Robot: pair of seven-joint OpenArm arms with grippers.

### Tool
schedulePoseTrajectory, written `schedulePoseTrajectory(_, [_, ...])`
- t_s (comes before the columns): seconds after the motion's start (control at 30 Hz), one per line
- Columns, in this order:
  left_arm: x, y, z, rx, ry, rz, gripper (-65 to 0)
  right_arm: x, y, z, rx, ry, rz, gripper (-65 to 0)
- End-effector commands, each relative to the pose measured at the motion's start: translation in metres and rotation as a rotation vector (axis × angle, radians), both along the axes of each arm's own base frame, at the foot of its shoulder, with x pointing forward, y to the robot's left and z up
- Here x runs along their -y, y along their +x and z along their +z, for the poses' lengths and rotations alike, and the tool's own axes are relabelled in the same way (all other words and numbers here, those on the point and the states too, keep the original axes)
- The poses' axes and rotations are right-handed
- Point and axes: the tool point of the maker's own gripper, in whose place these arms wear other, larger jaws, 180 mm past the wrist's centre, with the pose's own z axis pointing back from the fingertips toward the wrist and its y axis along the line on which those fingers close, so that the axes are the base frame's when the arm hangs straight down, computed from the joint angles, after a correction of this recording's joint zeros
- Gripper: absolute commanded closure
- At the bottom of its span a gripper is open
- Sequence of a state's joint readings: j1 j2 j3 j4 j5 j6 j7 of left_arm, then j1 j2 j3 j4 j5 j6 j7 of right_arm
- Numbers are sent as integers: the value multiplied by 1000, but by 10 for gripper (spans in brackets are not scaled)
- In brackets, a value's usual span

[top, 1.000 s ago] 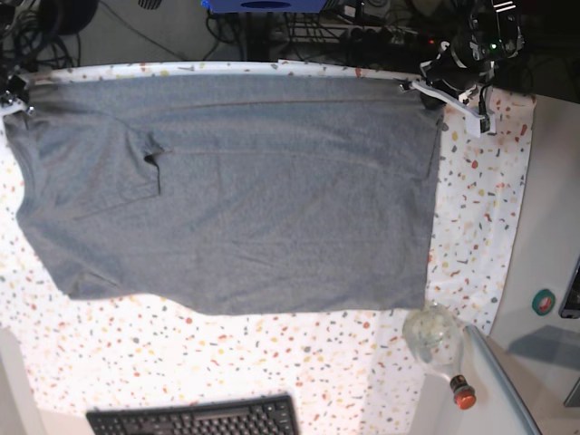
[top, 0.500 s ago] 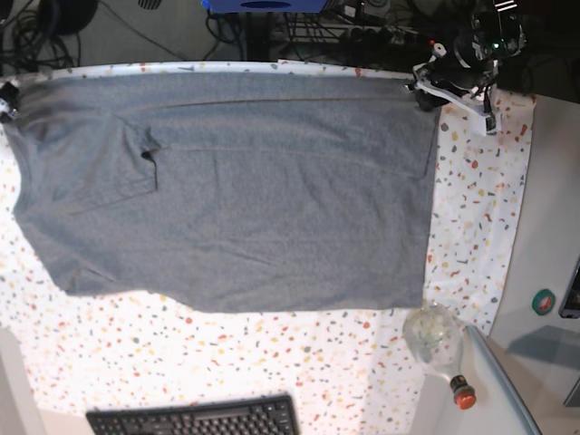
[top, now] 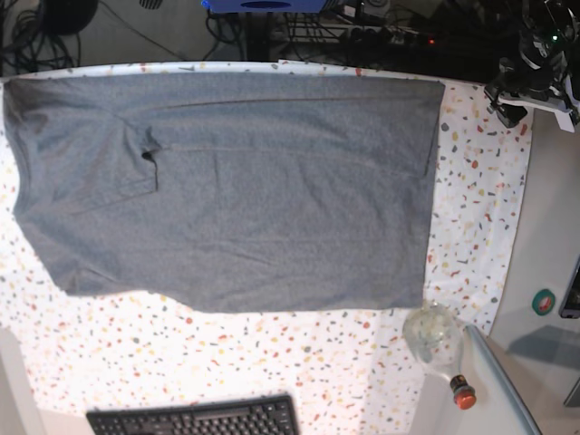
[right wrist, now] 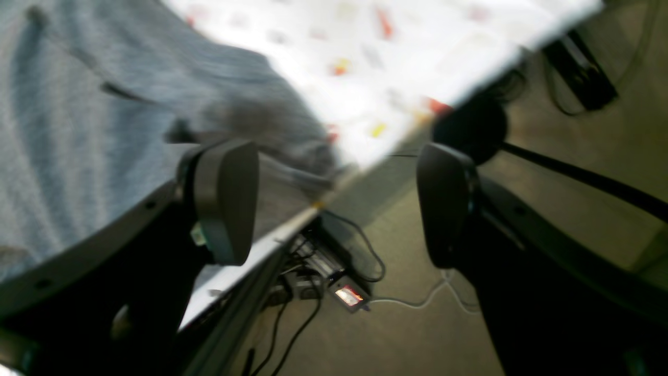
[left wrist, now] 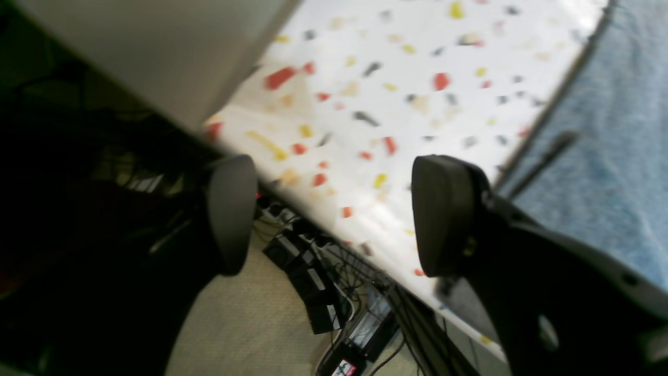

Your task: Layout the t-shirt on the table in an organized manner, then fold the t-shirt properly

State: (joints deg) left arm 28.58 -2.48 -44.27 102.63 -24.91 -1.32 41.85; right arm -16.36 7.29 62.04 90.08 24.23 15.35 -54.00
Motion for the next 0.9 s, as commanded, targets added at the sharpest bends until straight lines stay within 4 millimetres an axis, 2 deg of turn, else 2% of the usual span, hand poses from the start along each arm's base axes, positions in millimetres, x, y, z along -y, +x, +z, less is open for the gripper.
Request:
schedulePoseTrajectory(0.0, [-9,6,11,35,31,5,-448,9,17,17,58,-45,21,-446])
schedulePoseTrajectory(0.1, [-7,10,10,40,23,2,-433,4,63,27,130,-69,98,-447])
schedulePoseTrajectory(0.17, [-2,18,10,55,15,-9,-359,0,101,27,177,-76,168,-447])
schedulePoseTrajectory(0.23, [2,22,8,56,5,-17,-202,-1,144,25,221,-85,238,-452])
schedulePoseTrajectory(0.3, [2,25,8,64,4,-16,0,-2,182,16,247,-78,285,-452])
schedulePoseTrajectory(0.33, [2,25,9,64,5,-15,0,-1,200,12,254,-73,302,-452])
schedulePoseTrajectory(0.43, [0,23,9,60,9,-13,0,0,232,-6,244,-47,318,-452])
schedulePoseTrajectory(0.6, [-6,17,10,49,23,-4,0,3,246,-35,207,-35,305,-452])
schedulePoseTrajectory(0.73, [-15,10,11,50,30,30,0,3,236,-55,179,-55,306,-447])
schedulePoseTrajectory(0.83, [-17,5,4,32,17,44,0,1,232,-60,173,-57,309,-440])
schedulePoseTrajectory(0.87, [-18,4,2,28,14,46,0,2,230,-62,169,-56,308,-417])
